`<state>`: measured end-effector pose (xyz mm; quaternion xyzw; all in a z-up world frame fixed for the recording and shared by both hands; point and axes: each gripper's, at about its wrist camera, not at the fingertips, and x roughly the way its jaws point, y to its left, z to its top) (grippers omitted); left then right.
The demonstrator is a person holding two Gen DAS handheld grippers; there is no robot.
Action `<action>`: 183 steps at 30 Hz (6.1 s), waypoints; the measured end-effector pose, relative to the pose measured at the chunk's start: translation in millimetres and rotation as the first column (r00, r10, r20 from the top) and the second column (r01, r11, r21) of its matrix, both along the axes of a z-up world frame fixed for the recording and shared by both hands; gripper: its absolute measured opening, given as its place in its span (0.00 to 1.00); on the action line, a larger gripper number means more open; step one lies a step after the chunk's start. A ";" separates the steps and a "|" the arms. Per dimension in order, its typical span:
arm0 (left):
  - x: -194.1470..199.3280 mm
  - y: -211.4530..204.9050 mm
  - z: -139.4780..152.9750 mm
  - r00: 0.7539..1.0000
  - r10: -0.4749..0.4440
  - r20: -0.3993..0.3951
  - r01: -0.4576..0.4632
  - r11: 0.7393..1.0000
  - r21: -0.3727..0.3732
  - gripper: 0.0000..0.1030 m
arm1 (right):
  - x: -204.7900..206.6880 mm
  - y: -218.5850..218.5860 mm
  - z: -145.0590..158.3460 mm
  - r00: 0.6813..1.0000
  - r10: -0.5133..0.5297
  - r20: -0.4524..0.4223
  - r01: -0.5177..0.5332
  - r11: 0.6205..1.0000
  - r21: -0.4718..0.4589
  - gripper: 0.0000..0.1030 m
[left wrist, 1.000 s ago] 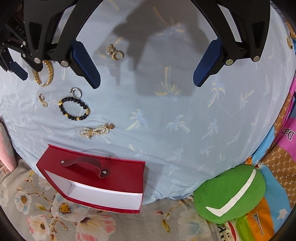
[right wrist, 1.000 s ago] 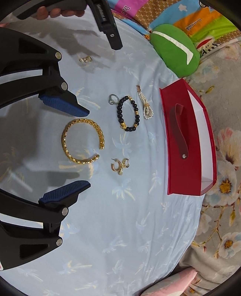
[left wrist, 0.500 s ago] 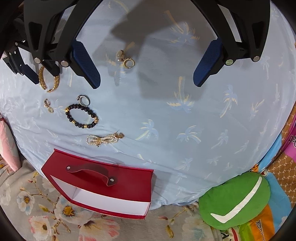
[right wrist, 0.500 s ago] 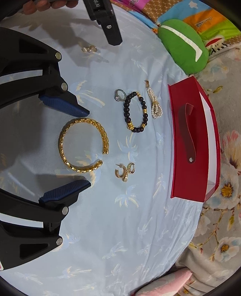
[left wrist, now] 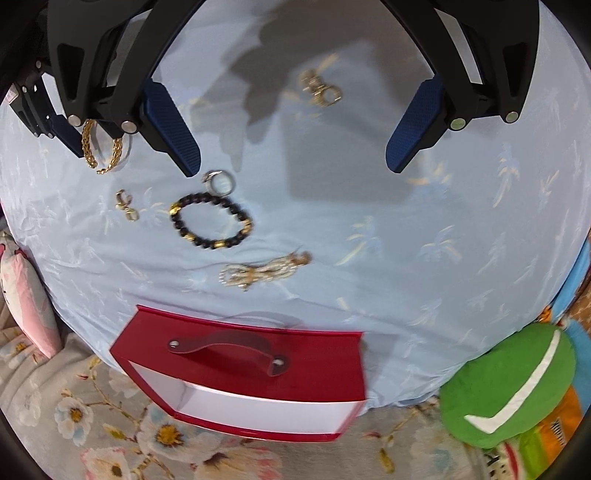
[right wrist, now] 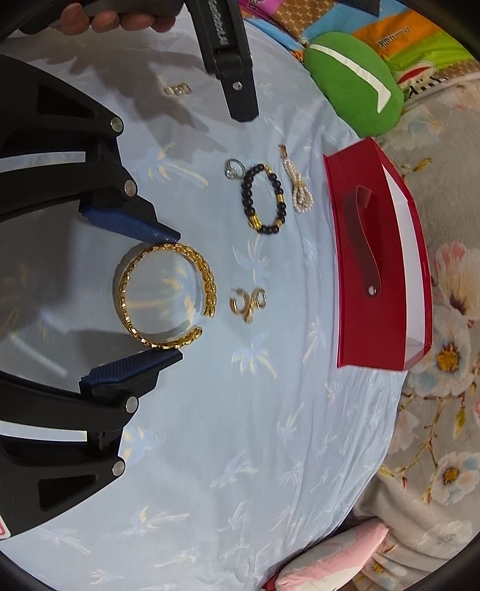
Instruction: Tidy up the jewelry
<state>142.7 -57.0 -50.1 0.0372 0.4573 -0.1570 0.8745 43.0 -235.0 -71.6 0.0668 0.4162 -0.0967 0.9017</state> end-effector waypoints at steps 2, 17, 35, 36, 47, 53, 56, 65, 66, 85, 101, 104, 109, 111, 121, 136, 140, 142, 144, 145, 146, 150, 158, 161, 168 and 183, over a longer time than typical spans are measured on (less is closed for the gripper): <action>3.8 -12.7 -0.9 1.000 -0.023 0.001 0.023 1.000 -0.003 0.95 | -3.0 -6.9 1.7 1.000 -0.015 0.003 0.015 1.000 0.002 0.54; 32.4 -82.4 -33.3 0.996 -0.085 -0.021 0.086 0.994 0.065 0.95 | -8.5 -35.4 1.1 0.998 -0.056 0.000 0.056 0.996 0.067 0.55; 27.8 -71.6 -22.7 0.996 -0.092 -0.011 0.092 0.996 -0.002 0.13 | -2.9 -36.3 3.2 0.999 -0.050 0.010 0.048 0.994 0.096 0.55; 27.6 -70.5 -21.9 0.995 -0.096 -0.017 0.096 0.995 -0.014 0.12 | -2.8 -35.9 3.9 0.999 -0.049 0.011 0.048 0.994 0.097 0.55; 19.4 -53.9 -0.5 0.995 -0.104 0.001 0.104 0.992 -0.078 0.00 | -1.8 -34.6 19.8 0.998 -0.040 0.046 0.035 0.994 0.102 0.55; 20.7 -42.6 2.6 0.995 -0.096 -0.012 0.095 0.991 -0.098 0.00 | -2.7 -33.9 21.4 0.998 -0.038 0.050 0.033 0.994 0.101 0.55; 25.4 -42.7 -7.1 0.994 -0.101 -0.050 0.096 0.991 -0.091 0.01 | -3.4 -33.5 21.3 0.998 -0.038 0.049 0.032 0.994 0.105 0.55; 20.7 -52.1 -12.2 0.995 -0.097 -0.005 0.096 0.993 -0.068 0.66 | -1.7 -32.5 19.2 0.999 -0.031 0.041 0.026 0.993 0.111 0.55; 18.8 -53.9 -10.6 0.995 -0.097 0.015 0.098 0.994 -0.056 0.71 | -1.3 -33.0 19.0 0.999 -0.031 0.041 0.027 0.993 0.112 0.55; 21.6 -64.3 -31.6 0.996 -0.088 0.034 0.084 0.992 0.097 0.73 | 4.1 -29.7 13.0 1.000 -0.020 0.022 0.017 0.992 0.122 0.55; 16.9 -51.7 -19.4 0.991 -0.131 -0.005 0.130 0.990 -0.061 0.06 | 6.4 -32.9 14.5 0.999 -0.032 0.028 0.028 0.992 0.125 0.55; 16.1 -47.3 -12.6 0.991 -0.130 -0.004 0.130 0.988 -0.088 0.06 | 5.6 -34.1 15.6 0.999 -0.034 0.032 0.029 0.992 0.126 0.55; 11.8 -38.0 5.9 0.992 -0.122 0.016 0.123 0.984 -0.132 0.06 | 4.0 -33.9 23.2 0.998 -0.029 0.052 0.022 0.991 0.129 0.55; 10.1 -33.1 16.9 0.993 -0.116 0.033 0.120 0.982 -0.145 0.06 | 4.5 -33.4 27.5 0.998 -0.026 0.063 0.017 0.991 0.132 0.55; 6.0 -17.3 76.8 0.984 -0.094 0.151 0.119 0.979 -0.163 0.06 | 14.4 -26.4 73.4 0.985 0.019 0.171 -0.039 0.993 0.111 0.55; 45.7 -7.9 167.2 0.932 -0.040 0.359 0.105 0.981 -0.164 0.06 | 65.9 -21.5 181.1 0.910 0.102 0.403 -0.120 0.993 0.020 0.55; 74.7 -16.6 183.8 0.918 -0.030 0.396 0.103 0.981 -0.163 0.06 | 93.3 -21.5 204.5 0.887 0.128 0.443 -0.126 0.991 -0.033 0.55; 93.0 -23.8 189.2 0.913 -0.033 0.408 0.105 0.982 -0.156 0.07 | 111.8 -22.3 213.0 0.880 0.139 0.455 -0.125 0.990 -0.061 0.55; 113.3 -30.8 192.4 0.909 -0.030 0.416 0.101 0.984 -0.149 0.07 | 129.7 -24.6 217.8 0.879 0.143 0.455 -0.123 0.990 -0.074 0.55; 122.6 -33.8 193.0 0.908 -0.023 0.419 0.092 0.985 -0.146 0.07 | 142.1 -29.4 219.5 0.880 0.139 0.454 -0.123 0.990 -0.064 0.55; 134.7 -38.1 193.1 0.907 -0.020 0.421 0.086 0.987 -0.138 0.07 | 151.8 -34.2 219.7 0.881 0.134 0.454 -0.124 0.991 -0.052 0.55; 176.4 -51.0 185.9 0.914 -0.011 0.405 0.067 0.990 -0.124 0.07 | 197.5 -53.1 213.6 0.897 0.113 0.428 -0.121 0.993 -0.007 0.55; 242.8 -82.5 151.7 0.935 -0.038 0.353 0.066 0.996 -0.067 0.08 | 286.6 -75.9 171.8 0.935 0.126 0.331 -0.166 0.981 0.096 0.56; 263.2 -88.1 132.4 0.949 -0.014 0.316 0.032 0.998 -0.053 0.63 | 301.9 -77.3 158.3 0.941 0.112 0.320 -0.148 0.985 0.090 0.67; 254.6 -61.6 123.7 0.948 0.052 0.313 -0.031 0.997 -0.073 0.77 | 264.9 -77.3 160.3 0.921 0.095 0.377 -0.133 0.988 0.076 0.72; 111.1 28.7 80.5 0.969 0.116 0.219 -0.116 0.993 -0.010 0.87 | 88.6 -43.0 105.9 0.957 0.066 0.282 -0.055 0.997 -0.048 0.78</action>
